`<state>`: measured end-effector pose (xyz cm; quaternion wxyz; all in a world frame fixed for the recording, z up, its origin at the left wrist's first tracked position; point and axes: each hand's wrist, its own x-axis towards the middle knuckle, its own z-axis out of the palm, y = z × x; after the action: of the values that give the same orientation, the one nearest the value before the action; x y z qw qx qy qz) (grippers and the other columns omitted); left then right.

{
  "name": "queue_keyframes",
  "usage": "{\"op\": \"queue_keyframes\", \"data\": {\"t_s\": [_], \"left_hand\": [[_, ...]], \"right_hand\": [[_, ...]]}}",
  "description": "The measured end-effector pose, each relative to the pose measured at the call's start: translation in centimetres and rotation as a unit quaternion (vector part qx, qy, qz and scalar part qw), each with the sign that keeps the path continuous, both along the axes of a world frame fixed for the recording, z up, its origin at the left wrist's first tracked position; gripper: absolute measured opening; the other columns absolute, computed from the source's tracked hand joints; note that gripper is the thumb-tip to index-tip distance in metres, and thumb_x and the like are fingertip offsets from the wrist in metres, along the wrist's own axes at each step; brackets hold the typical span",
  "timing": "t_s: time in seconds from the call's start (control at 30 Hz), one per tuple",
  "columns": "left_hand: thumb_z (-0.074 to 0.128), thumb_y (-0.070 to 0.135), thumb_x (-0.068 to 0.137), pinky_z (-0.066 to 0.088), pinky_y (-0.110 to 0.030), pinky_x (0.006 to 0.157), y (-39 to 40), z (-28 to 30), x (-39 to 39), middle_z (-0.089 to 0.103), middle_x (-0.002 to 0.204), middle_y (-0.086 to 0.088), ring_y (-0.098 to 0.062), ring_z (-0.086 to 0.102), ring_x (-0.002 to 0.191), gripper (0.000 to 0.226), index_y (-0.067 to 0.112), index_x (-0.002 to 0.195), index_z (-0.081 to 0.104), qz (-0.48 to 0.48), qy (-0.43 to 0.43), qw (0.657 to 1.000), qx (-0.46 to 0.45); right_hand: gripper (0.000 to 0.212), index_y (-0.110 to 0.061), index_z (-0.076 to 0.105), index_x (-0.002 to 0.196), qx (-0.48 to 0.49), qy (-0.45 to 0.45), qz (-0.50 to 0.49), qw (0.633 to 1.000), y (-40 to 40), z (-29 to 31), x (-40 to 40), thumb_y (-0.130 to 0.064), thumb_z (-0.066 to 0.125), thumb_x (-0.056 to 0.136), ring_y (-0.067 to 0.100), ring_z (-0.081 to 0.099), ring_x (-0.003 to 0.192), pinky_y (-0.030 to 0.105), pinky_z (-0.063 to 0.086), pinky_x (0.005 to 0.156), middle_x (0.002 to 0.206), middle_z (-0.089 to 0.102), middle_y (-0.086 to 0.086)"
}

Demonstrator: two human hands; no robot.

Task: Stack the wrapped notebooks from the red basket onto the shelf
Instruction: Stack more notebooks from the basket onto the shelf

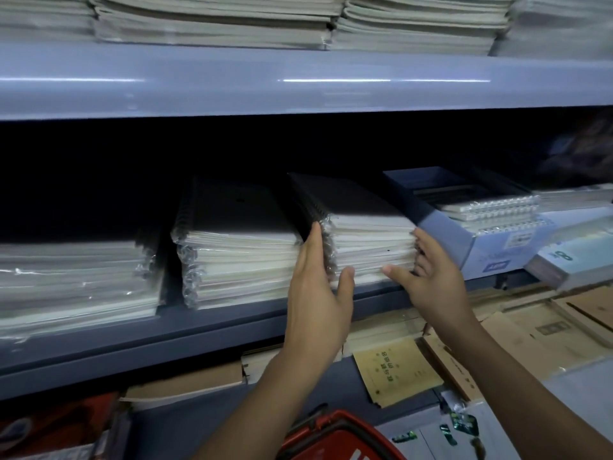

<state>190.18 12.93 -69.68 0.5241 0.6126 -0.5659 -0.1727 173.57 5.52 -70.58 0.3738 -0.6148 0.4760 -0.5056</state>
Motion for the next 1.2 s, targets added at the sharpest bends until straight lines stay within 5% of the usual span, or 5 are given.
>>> {"op": "queue_keyframes", "data": {"t_s": [0.27,0.57,0.8,1.0,1.2], "left_hand": [[0.063,0.028,0.096,0.036,-0.039,0.117,1.5,-2.4,0.4,0.032,0.16,0.011,-0.006,0.034,0.145,0.076,0.033,0.157,0.017,-0.029,0.013,0.999,-0.013],[0.066,0.02,0.095,0.047,-0.018,0.102,4.5,-0.9,3.1,0.058,0.129,0.017,0.005,0.057,0.118,0.054,0.03,0.144,0.046,0.006,0.067,0.995,-0.079],[0.069,0.01,0.091,0.051,-0.022,0.086,8.2,-1.4,11.3,0.061,0.101,0.007,-0.011,0.063,0.095,0.026,0.019,0.116,0.066,0.173,0.002,0.972,-0.158],[0.071,0.002,0.088,0.052,-0.019,0.081,8.5,-2.4,14.5,0.056,0.095,0.008,-0.007,0.06,0.088,0.024,0.022,0.102,0.066,0.167,-0.002,0.977,-0.13],[0.075,0.011,0.086,0.057,-0.027,0.086,9.7,-3.0,15.0,0.06,0.107,0.01,-0.006,0.064,0.098,0.026,0.019,0.11,0.066,0.115,0.02,0.987,-0.114]], "right_hand": [[0.076,-0.018,0.042,0.148,-0.023,0.014,-0.01,1.0,0.8,-1.3,0.2,-0.004,0.078,0.083,-0.021,0.049,0.119,0.007,0.04,0.101,0.135,0.053,-0.025],[0.071,-0.016,0.04,0.148,-0.075,0.133,-0.14,0.978,3.3,-0.8,2.6,-0.031,0.075,0.088,0.017,0.047,0.136,0.044,0.041,0.113,0.148,0.049,0.001],[0.015,-0.009,0.071,0.1,-0.263,0.176,-0.062,0.947,9.6,-2.4,11.4,-0.009,0.074,0.086,0.01,0.063,0.084,0.005,0.042,0.082,0.098,0.062,-0.006],[0.008,-0.009,0.071,0.092,-0.233,0.147,-0.042,0.96,8.7,-3.2,14.8,-0.005,0.075,0.086,-0.004,0.056,0.078,0.004,0.041,0.074,0.088,0.062,-0.002],[0.016,-0.013,0.071,0.1,-0.186,0.111,-0.026,0.976,9.6,-2.7,14.8,-0.013,0.077,0.086,0.005,0.062,0.087,0.014,0.049,0.078,0.096,0.063,-0.005]]}}
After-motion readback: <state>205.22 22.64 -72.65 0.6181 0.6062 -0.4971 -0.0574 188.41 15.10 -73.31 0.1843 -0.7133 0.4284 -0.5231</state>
